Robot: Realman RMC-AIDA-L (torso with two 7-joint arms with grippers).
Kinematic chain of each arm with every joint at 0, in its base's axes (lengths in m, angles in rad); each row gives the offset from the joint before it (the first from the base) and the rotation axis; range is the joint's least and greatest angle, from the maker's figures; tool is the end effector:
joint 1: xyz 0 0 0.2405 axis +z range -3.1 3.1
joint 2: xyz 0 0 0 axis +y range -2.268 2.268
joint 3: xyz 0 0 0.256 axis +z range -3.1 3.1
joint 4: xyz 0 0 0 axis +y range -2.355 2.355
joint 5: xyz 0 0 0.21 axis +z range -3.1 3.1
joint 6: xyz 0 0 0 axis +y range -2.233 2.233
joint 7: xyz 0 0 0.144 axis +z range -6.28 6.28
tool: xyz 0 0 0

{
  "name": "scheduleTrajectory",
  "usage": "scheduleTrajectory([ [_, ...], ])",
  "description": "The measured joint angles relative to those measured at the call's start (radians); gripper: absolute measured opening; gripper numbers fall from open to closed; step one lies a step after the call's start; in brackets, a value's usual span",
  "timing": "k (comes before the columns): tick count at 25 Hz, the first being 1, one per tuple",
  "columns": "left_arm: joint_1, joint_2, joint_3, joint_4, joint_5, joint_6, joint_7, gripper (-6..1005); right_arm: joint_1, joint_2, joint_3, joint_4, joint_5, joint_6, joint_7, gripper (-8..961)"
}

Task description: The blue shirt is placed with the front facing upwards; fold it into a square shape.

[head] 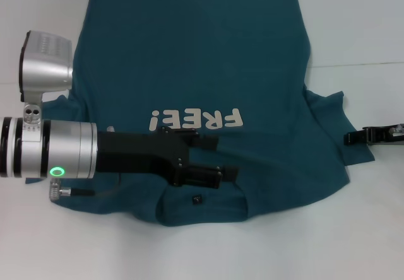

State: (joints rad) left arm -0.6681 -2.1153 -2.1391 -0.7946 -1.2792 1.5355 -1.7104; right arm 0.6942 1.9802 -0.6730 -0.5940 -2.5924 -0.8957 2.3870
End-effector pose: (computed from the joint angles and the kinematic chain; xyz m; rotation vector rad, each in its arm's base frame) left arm -0.1619 0.3560 -0.0275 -2.9624 -0.6212 -0.7284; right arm 0.3390 0.4136 0.0482 -1.8940 1.4637 0.0642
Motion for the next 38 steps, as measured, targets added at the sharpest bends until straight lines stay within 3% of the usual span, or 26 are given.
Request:
scheduleTrajectory([
  [8,-0.001,-0.001,0.001,0.0,0.0,0.0,0.0,873,0.01,0.0,0.0,0.022,0.0,0.002,0.004,609],
  [27,0.003,-0.005,0.001,0.0,0.0,0.0,0.0,873,0.006,-0.01,0.003,0.013,-0.003,-0.035,0.029,30],
  [33,0.005,-0.006,-0.001,0.0,0.0,0.0,0.0,873,-0.002,-0.009,0.004,-0.017,-0.006,-0.076,0.029,29],
  [38,0.009,-0.008,-0.006,0.0,0.0,0.0,0.0,873,-0.061,0.023,0.006,-0.188,-0.006,-0.168,0.047,27],
])
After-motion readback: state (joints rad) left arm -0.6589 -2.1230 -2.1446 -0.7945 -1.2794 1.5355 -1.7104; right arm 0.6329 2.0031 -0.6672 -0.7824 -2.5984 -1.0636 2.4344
